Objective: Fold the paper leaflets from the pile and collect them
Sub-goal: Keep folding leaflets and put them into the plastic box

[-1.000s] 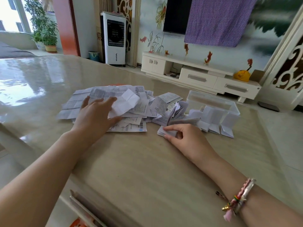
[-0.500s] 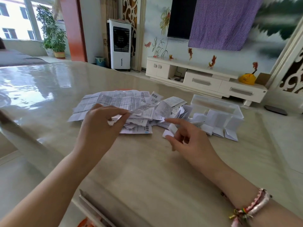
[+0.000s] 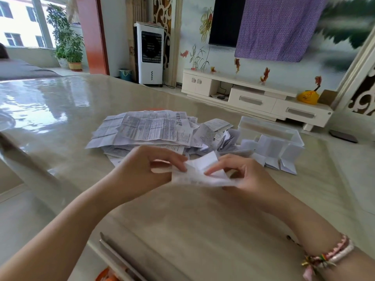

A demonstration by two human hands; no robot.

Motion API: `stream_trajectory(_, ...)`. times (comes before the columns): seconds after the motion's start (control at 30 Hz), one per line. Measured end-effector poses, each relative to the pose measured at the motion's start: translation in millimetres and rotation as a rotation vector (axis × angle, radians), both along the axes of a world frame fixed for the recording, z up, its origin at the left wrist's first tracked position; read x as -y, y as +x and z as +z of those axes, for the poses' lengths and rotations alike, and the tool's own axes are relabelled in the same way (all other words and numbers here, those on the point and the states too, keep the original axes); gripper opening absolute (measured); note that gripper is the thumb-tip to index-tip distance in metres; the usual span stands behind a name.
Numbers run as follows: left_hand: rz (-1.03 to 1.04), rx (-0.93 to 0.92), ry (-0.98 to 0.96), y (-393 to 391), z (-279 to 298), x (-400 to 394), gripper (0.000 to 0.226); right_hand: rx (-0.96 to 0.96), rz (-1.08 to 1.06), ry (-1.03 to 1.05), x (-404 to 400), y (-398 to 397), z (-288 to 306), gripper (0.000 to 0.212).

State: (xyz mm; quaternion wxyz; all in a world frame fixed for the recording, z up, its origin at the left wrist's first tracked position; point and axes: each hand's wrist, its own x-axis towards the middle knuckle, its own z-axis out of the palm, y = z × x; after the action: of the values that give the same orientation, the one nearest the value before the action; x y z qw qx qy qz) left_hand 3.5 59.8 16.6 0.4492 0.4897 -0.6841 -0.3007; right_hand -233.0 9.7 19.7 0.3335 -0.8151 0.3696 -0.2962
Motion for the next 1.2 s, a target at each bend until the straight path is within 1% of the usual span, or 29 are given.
stream_trajectory(0.1, 0.002, 0.349, 0.001, 4, -12, 3, 0.026, -0.113, 0.032, 0.012, -1, -1, 0, 0.023)
stream_trajectory(0.17, -0.007, 0.482, -0.043, 5, -20, 4, 0.028, -0.226, 0.054, -0.041, 0, -1, -2, 0.024)
stream_trajectory(0.3, -0.017, 0.531, -0.063, 5, -25, 1, 0.047, -0.488, 0.063, -0.099, 5, -10, 1, 0.037)
stream_trajectory(0.37, -0.011, 0.519, -0.079, 4, -25, -1, 0.059, -0.547, 0.089, -0.091, 6, -14, 4, 0.035)
stream_trajectory(0.4, -0.003, 0.504, -0.072, 4, -24, -1, 0.06, -0.539, 0.097, -0.071, 5, -14, 5, 0.031)
stream_trajectory(0.43, 0.007, 0.481, -0.056, 3, -24, -1, 0.057, -0.513, 0.094, -0.044, 5, -14, 6, 0.03)
stream_trajectory(0.5, 0.027, 0.451, -0.04, 2, -25, 1, 0.049, -0.422, 0.04, -0.003, 5, -13, 5, 0.038)
stream_trajectory(0.57, 0.059, 0.455, -0.043, 1, -29, 4, 0.052, -0.296, -0.056, 0.018, 6, -10, 2, 0.046)
stream_trajectory(0.63, 0.12, 0.432, -0.024, -2, -31, 7, 0.048, -0.243, -0.119, 0.002, 9, -6, -3, 0.044)
stream_trajectory(0.77, 0.256, 0.36, 0.07, -9, -29, 11, 0.023, -0.333, -0.235, -0.114, 14, 4, -16, 0.026)
stream_trajectory(0.8, 0.287, 0.375, 0.089, -9, -29, 11, 0.023, -0.358, -0.265, -0.139, 14, 6, -19, 0.027)
stream_trajectory(0.9, 0.385, 0.451, 0.113, -11, -29, 10, 0.038, -0.443, -0.317, -0.234, 14, 8, -23, 0.041)
stream_trajectory(0.97, 0.42, 0.455, 0.088, -12, -28, 7, 0.047, -0.42, -0.299, -0.3, 12, 9, -21, 0.041)
stream_trajectory(1.0, 0.408, 0.449, 0.06, -11, -28, 6, 0.048, -0.388, -0.261, -0.326, 10, 8, -20, 0.037)
stream_trajectory(1.07, 0.331, 0.441, -0.02, -10, -28, 5, 0.042, -0.323, -0.144, -0.34, 8, 6, -18, 0.028)
stream_trajectory(1.13, 0.232, 0.476, -0.061, -10, -29, 4, 0.036, -0.323, -0.022, -0.331, 6, 3, -16, 0.033)
stream_trajectory(1.17, 0.19, 0.508, -0.057, -10, -30, 3, 0.041, -0.342, 0.026, -0.325, 6, 3, -15, 0.037)
stream_trajectory(1.2, 0.159, 0.537, -0.05, -10, -31, 3, 0.052, -0.356, 0.063, -0.318, 6, 2, -14, 0.04)
